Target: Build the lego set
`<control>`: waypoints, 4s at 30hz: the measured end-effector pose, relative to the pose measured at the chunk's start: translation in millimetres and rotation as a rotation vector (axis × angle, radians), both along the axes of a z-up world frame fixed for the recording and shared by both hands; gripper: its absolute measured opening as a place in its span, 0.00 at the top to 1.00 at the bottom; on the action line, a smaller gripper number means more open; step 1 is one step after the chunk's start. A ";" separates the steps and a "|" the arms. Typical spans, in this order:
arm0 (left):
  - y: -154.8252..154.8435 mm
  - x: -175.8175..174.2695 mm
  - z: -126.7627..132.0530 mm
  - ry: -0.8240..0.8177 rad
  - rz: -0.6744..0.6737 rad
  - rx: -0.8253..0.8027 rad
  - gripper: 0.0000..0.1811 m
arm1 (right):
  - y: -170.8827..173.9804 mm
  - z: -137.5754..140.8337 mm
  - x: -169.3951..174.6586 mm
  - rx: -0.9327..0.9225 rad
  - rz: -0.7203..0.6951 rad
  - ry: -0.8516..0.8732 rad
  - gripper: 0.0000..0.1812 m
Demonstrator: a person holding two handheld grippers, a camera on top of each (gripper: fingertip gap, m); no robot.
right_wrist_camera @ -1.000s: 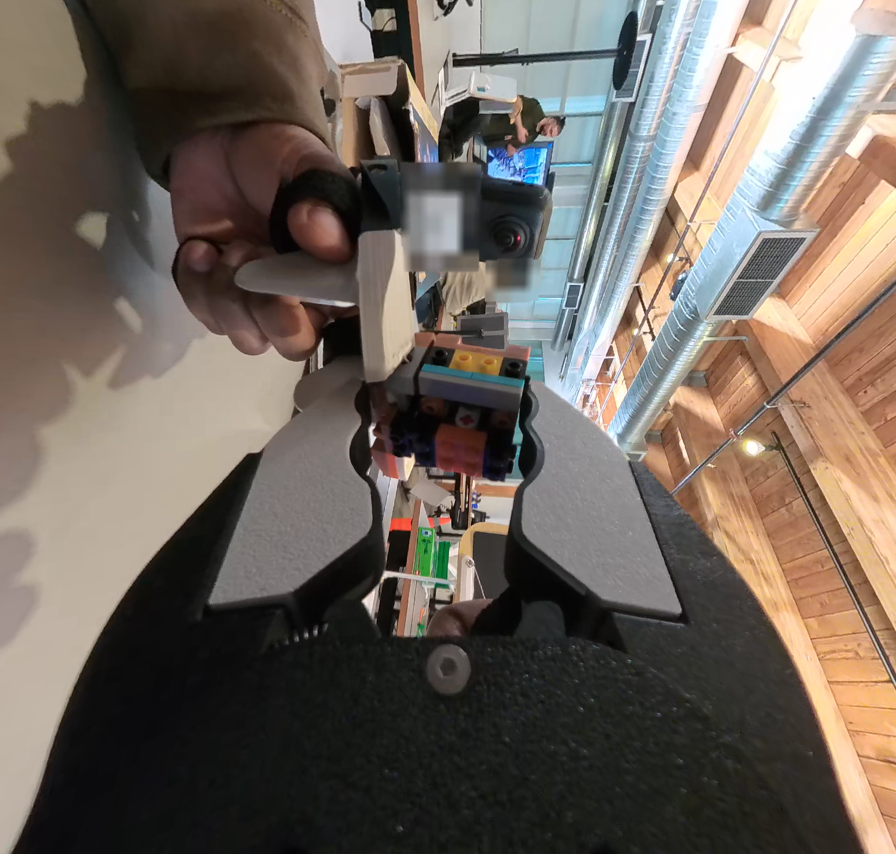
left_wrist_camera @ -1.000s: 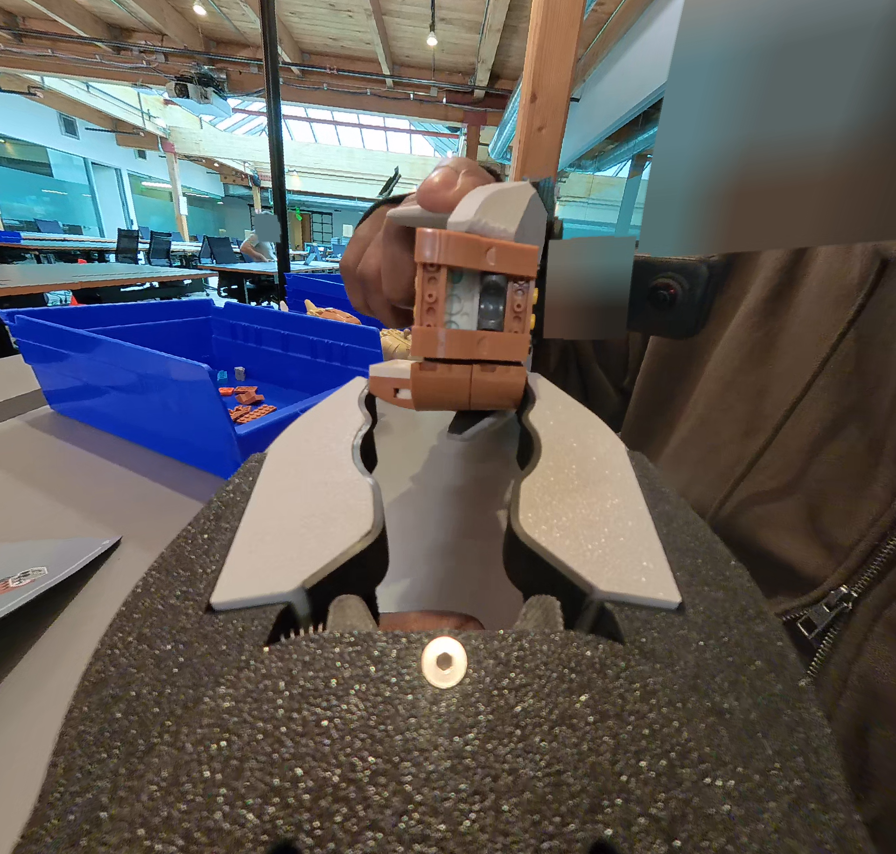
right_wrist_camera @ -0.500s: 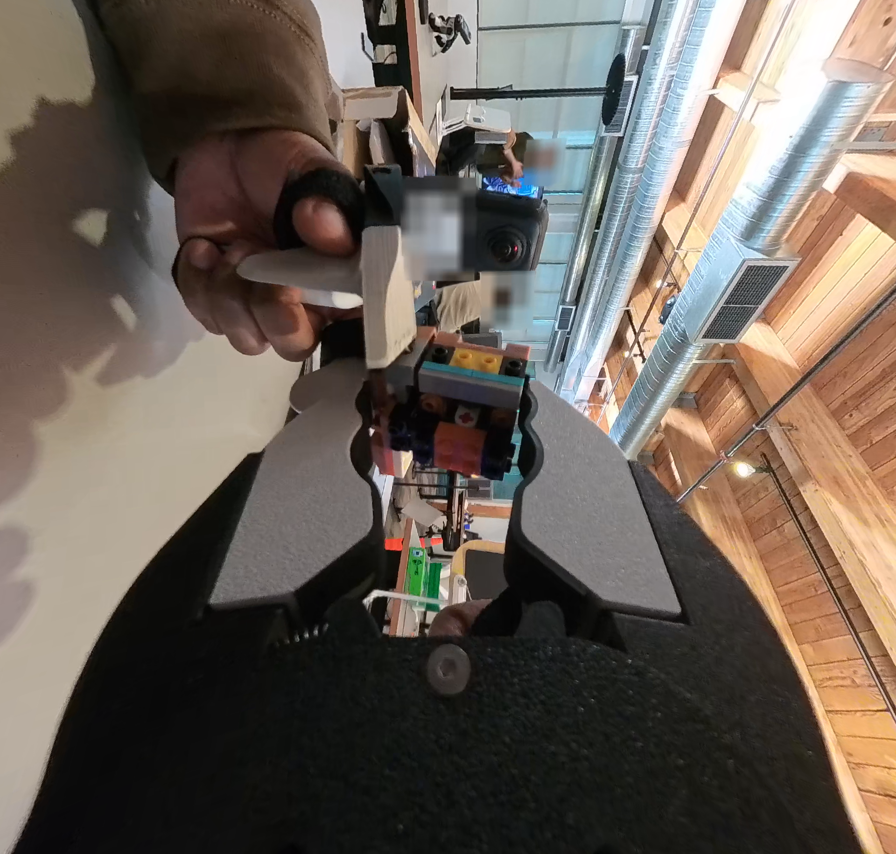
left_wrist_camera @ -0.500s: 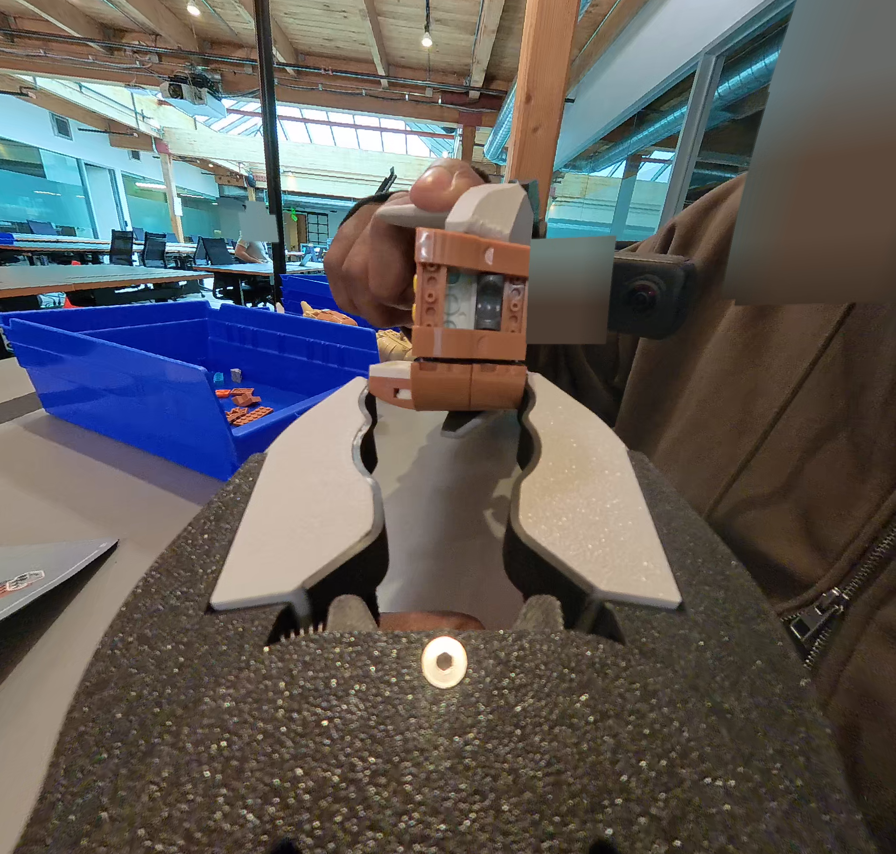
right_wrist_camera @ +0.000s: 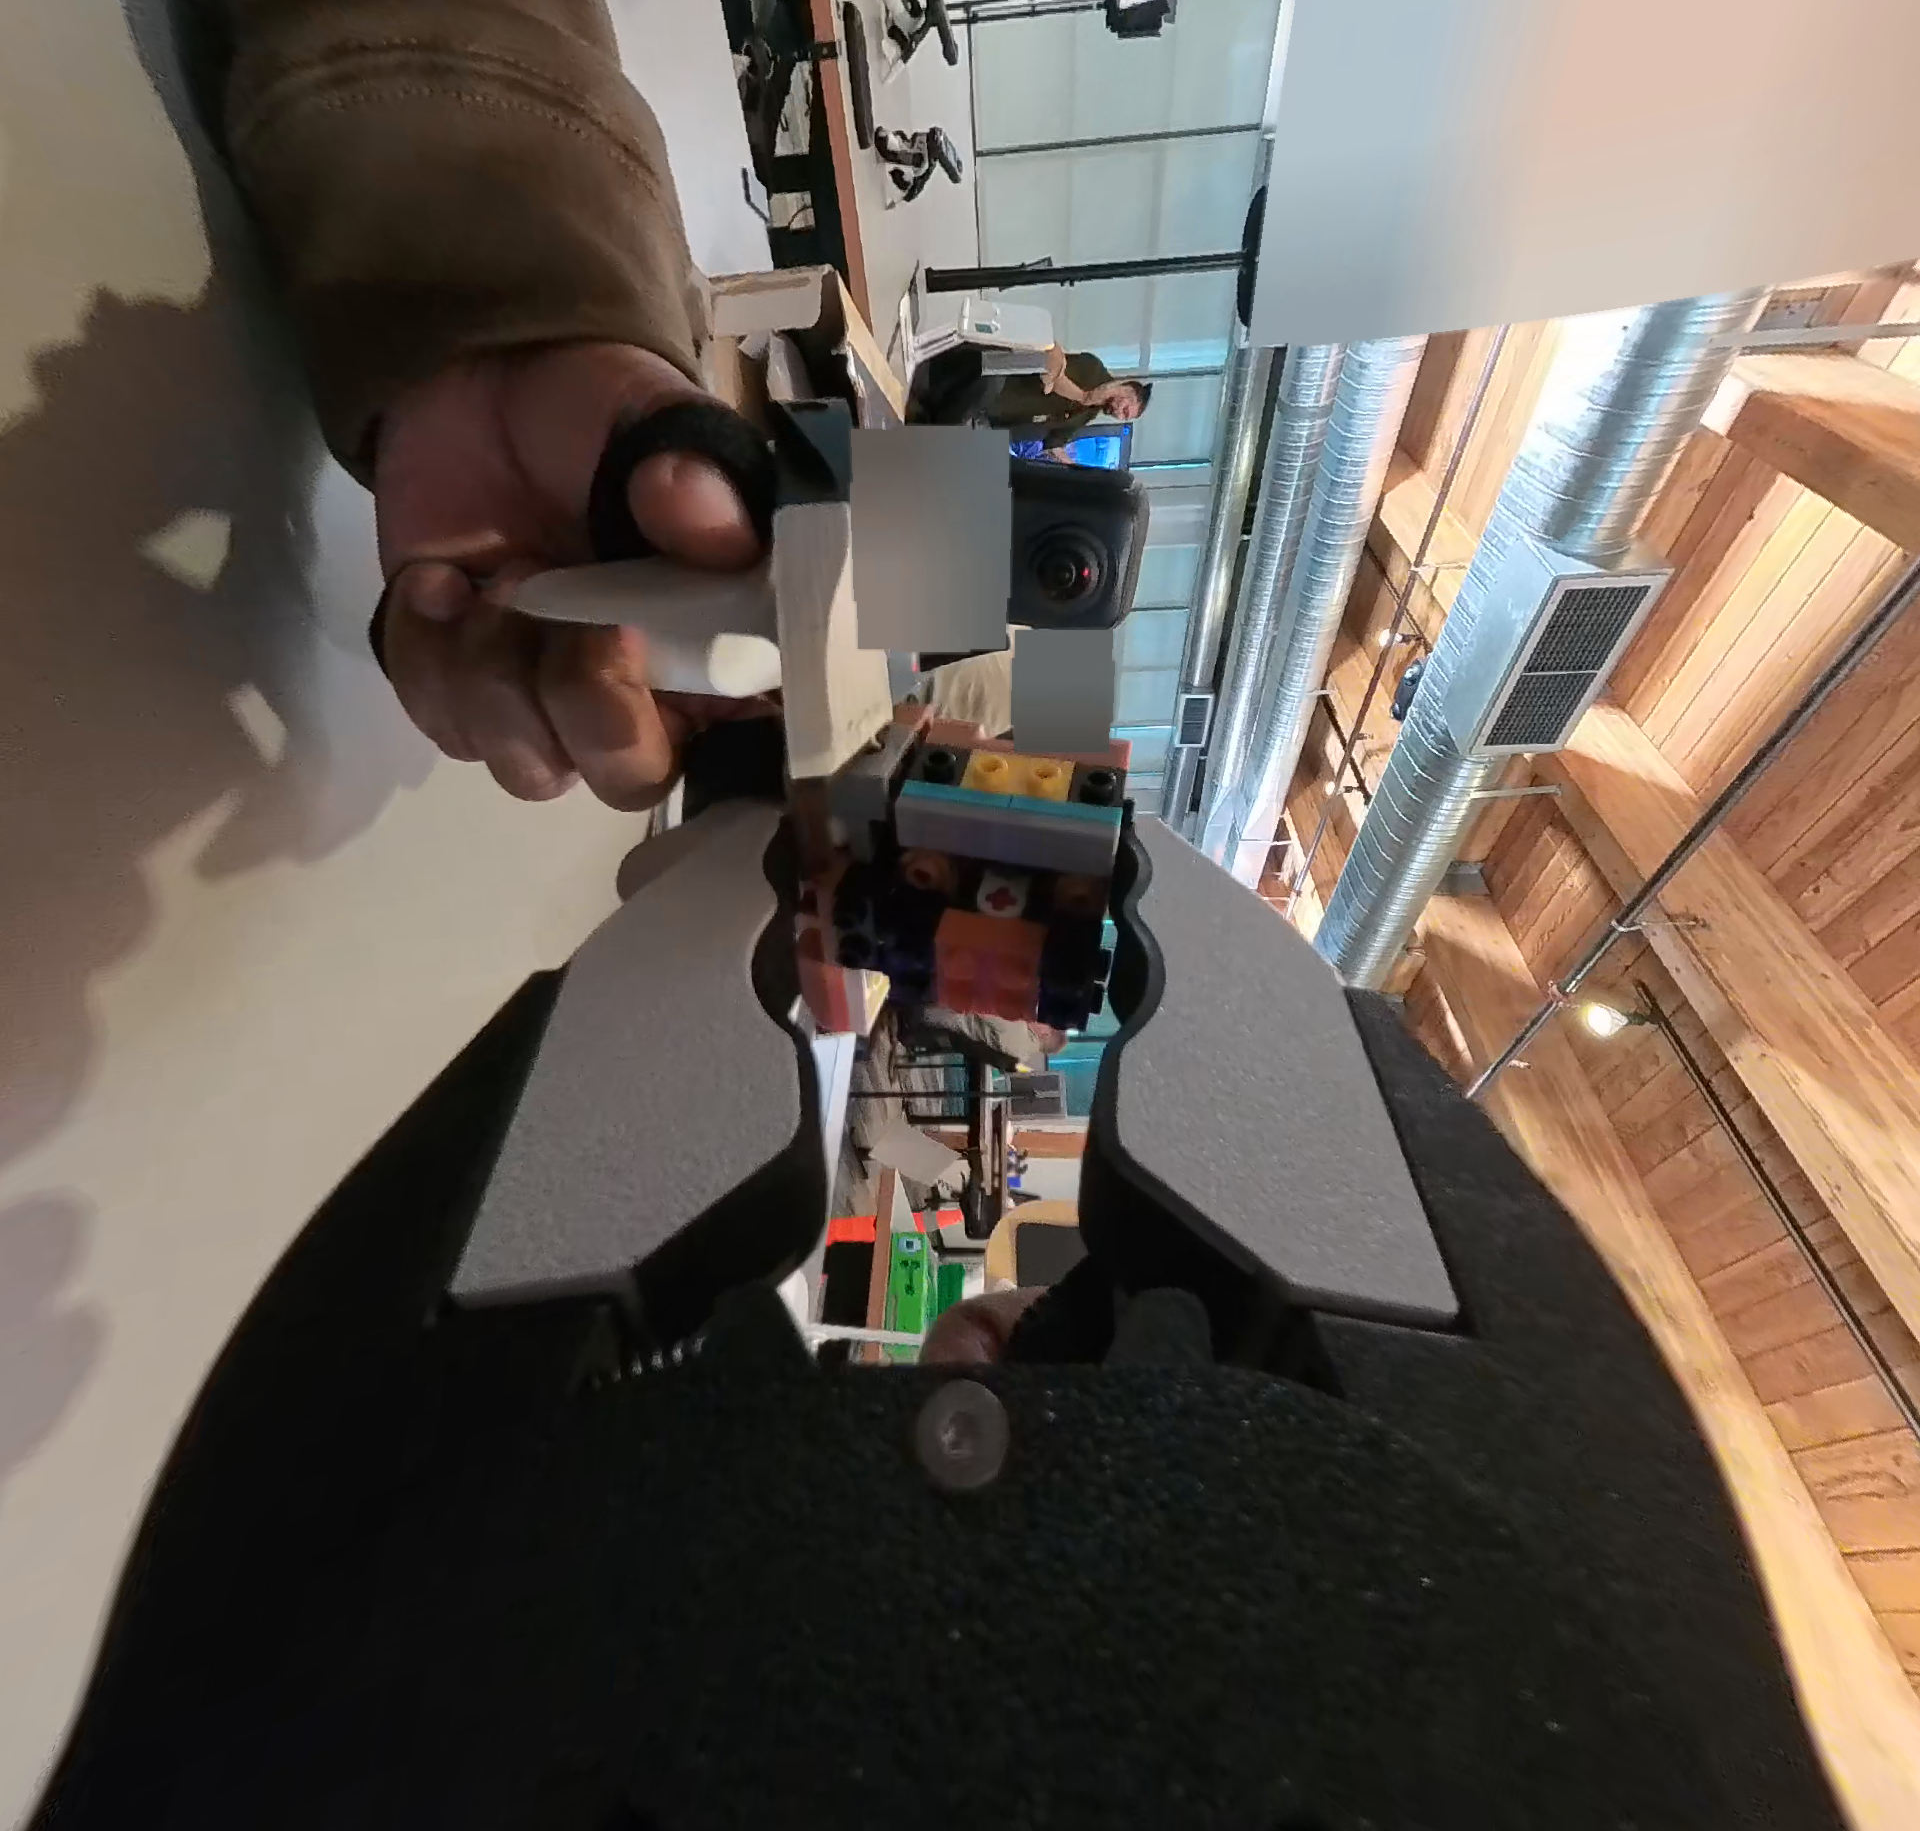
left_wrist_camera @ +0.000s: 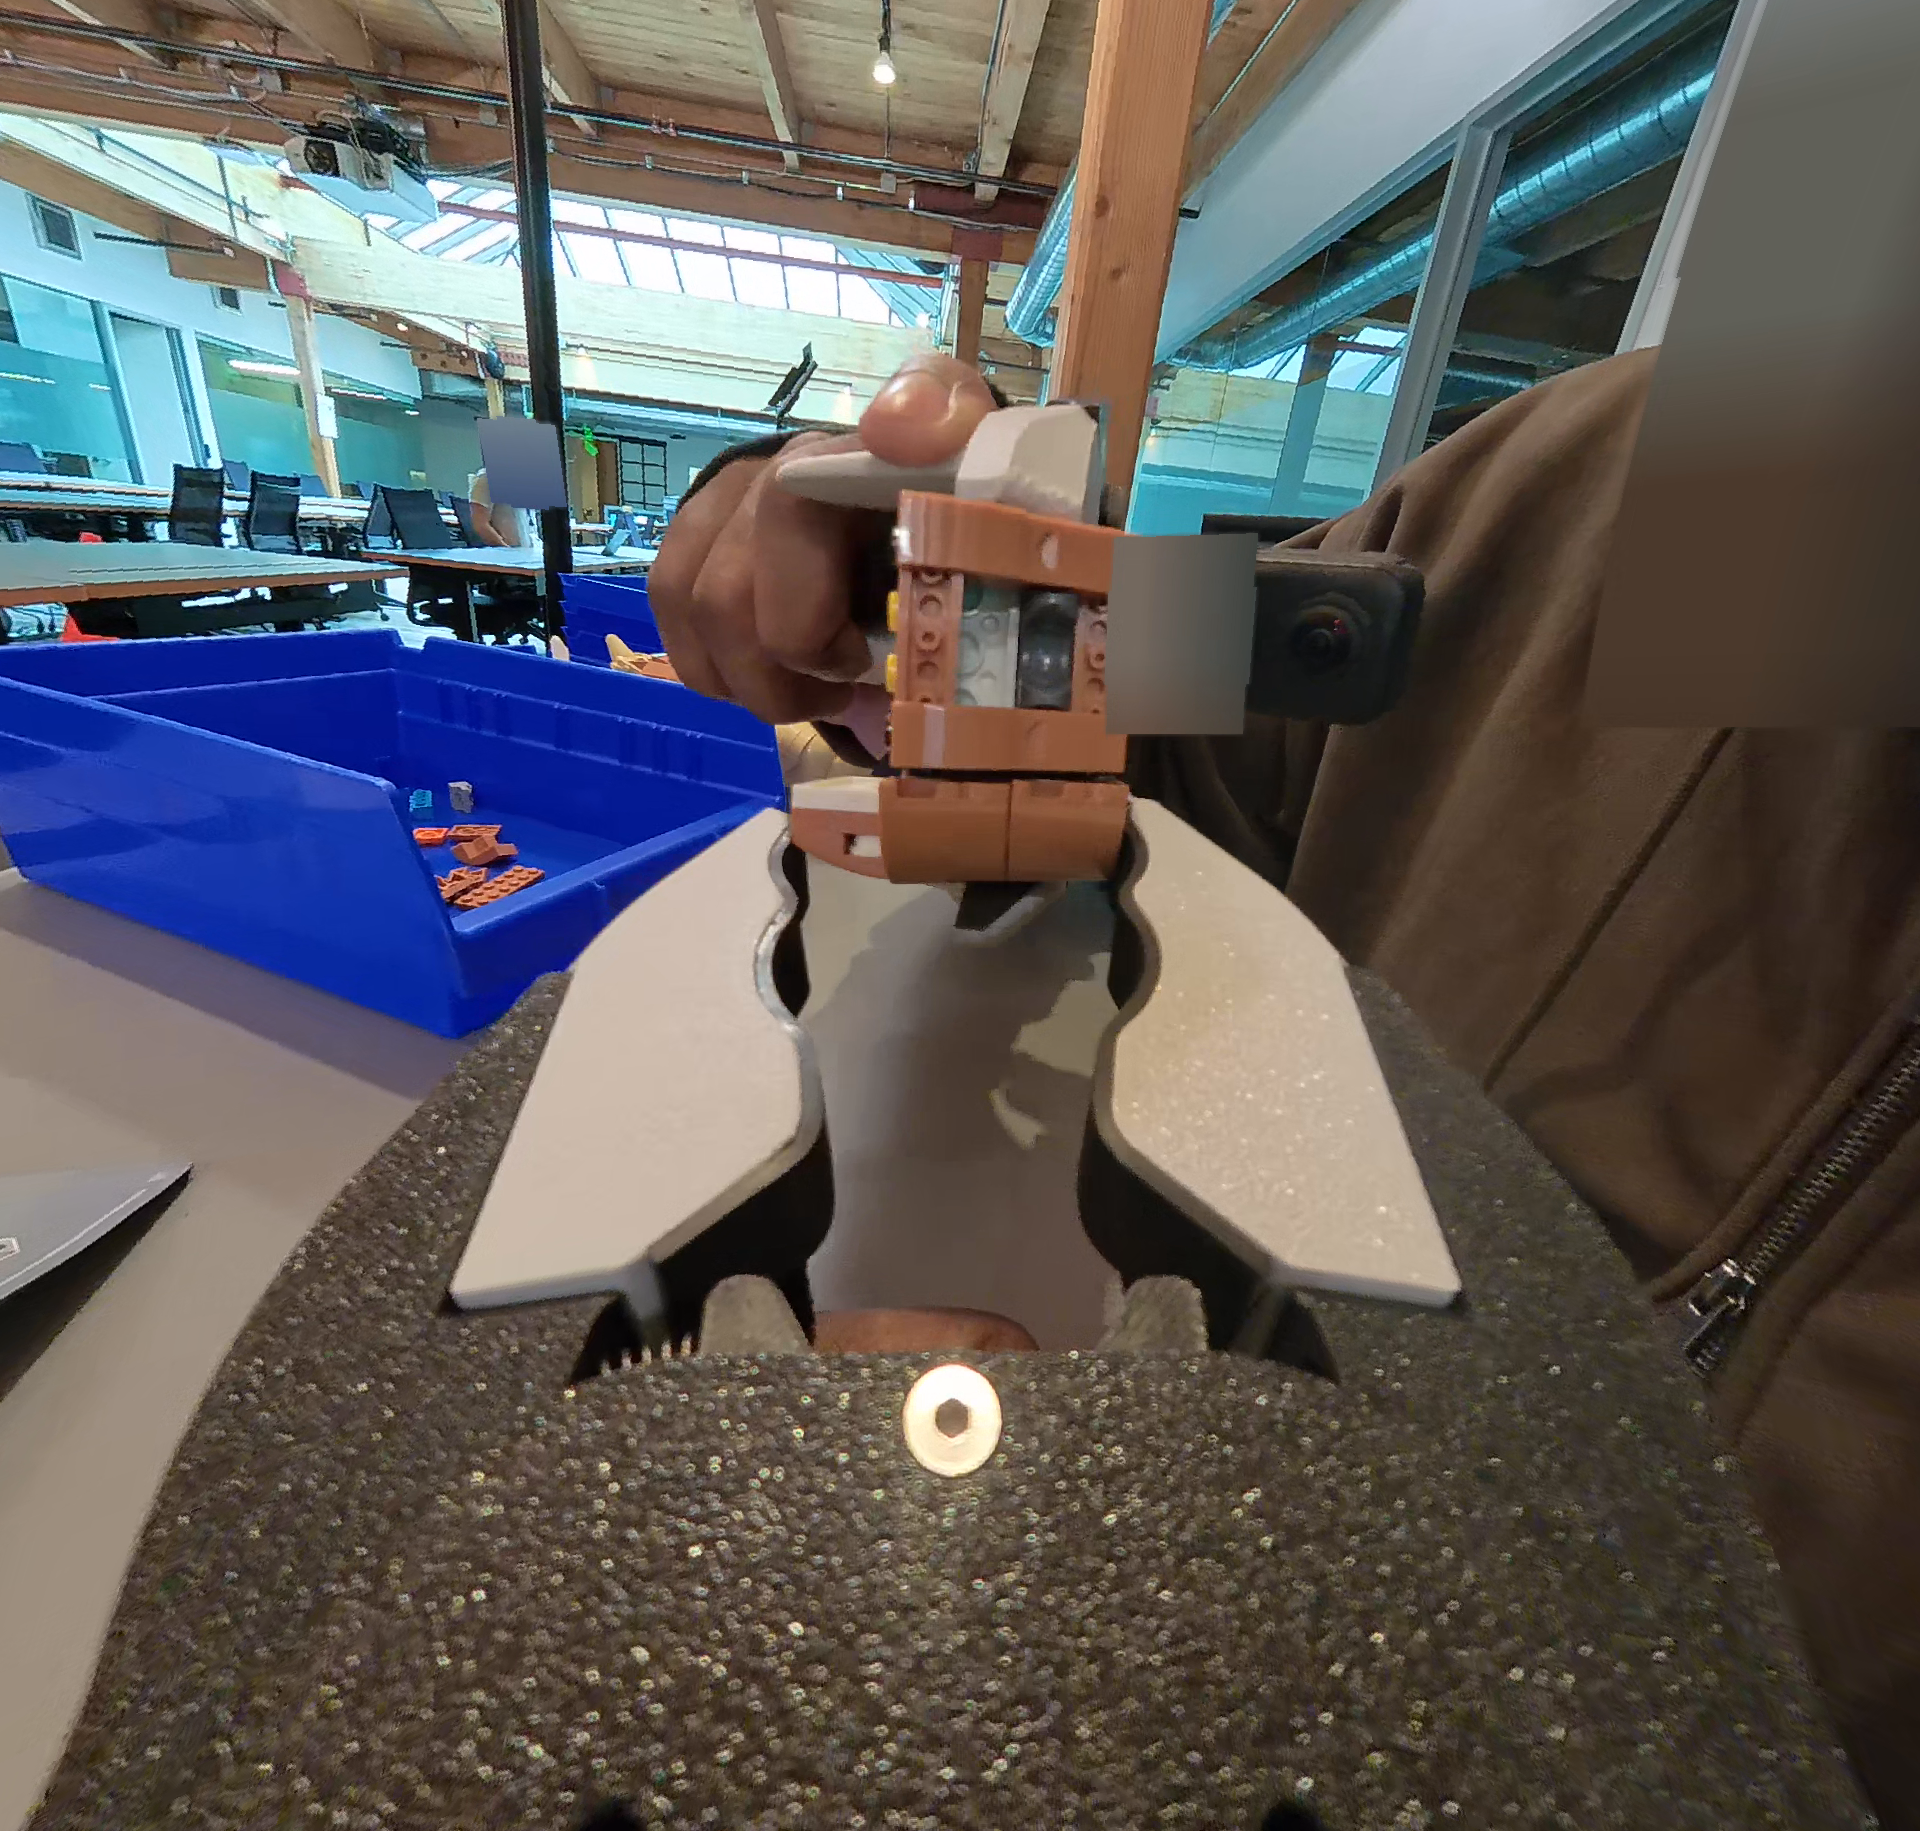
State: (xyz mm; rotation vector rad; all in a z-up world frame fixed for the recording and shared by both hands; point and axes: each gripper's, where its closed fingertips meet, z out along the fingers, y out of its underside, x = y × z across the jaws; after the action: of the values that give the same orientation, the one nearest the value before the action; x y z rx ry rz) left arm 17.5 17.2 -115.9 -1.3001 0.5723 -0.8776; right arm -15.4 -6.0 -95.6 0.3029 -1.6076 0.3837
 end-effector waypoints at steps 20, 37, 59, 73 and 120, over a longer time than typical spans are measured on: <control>-1.5 0.7 -0.7 -0.005 -0.013 -0.025 0.69 | -1.3 0.0 0.7 -0.020 0.024 0.006 0.69; 4.8 -6.6 -1.5 -0.028 0.036 -0.044 0.69 | 5.5 -1.1 -6.1 -0.046 -0.061 0.031 0.69; 9.4 -9.3 -8.5 -0.041 0.041 -0.094 0.69 | 9.7 -9.3 -10.5 -0.115 -0.071 0.020 0.69; 11.0 -11.5 -7.4 -0.058 0.056 -0.092 0.69 | 10.3 -9.9 -12.8 -0.131 -0.085 0.038 0.69; 11.4 -19.0 13.9 -0.299 0.008 -0.088 0.68 | 17.9 7.3 -21.7 -0.413 -0.135 0.053 0.68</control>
State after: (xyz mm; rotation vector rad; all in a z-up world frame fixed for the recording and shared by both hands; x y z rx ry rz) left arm -1.5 28.6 -102.0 -1.2193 0.2960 -1.0762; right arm -37.0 11.9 -88.3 -0.1084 -1.4477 0.5859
